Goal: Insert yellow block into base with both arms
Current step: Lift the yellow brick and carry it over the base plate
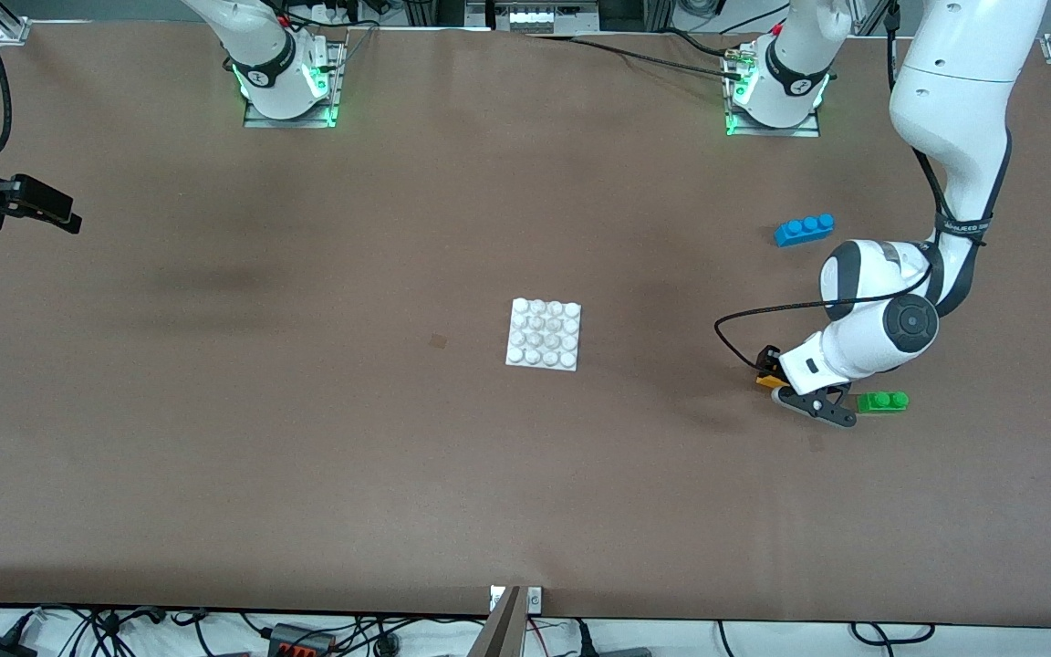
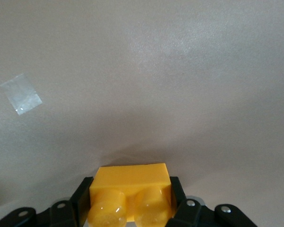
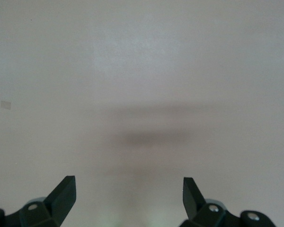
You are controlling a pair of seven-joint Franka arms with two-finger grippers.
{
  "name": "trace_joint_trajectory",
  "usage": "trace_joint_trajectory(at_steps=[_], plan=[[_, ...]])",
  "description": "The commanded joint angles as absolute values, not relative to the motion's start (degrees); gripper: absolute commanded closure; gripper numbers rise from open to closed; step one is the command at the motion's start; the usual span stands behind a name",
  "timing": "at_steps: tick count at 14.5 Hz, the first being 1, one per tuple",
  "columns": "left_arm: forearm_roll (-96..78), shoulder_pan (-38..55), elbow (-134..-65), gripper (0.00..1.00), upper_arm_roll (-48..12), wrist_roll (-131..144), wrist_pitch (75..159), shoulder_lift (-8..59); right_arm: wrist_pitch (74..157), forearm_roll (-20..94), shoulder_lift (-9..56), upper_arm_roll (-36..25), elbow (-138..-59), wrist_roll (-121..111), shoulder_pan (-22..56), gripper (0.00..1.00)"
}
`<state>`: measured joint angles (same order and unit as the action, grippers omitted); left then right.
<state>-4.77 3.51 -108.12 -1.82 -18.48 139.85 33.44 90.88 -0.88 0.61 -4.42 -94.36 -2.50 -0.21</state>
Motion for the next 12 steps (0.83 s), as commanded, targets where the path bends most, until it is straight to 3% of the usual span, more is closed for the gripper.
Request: trace_joint_trajectory(at_steps=[1,5,12], plan=[[-4.13,3.78,-106.44,0.51,-3.07,-17.67,135.64,32.09,89.74,-1.23,1.32,-4.39,-92.99,-3.08,-0.09,0.00],[-4.22,5.71,-102.39,0.53,-8.07,-4.60,121.83,28.66,90.00,-1.23,1.41,-4.22,-92.99,-2.99,0.17,0.00],[-4.83,6.32,-102.30,0.65,-22.40,17.12,124.09,28.74,89.65,-1.14,1.41,-4.04,-92.99,-2.99,0.79,0.00]])
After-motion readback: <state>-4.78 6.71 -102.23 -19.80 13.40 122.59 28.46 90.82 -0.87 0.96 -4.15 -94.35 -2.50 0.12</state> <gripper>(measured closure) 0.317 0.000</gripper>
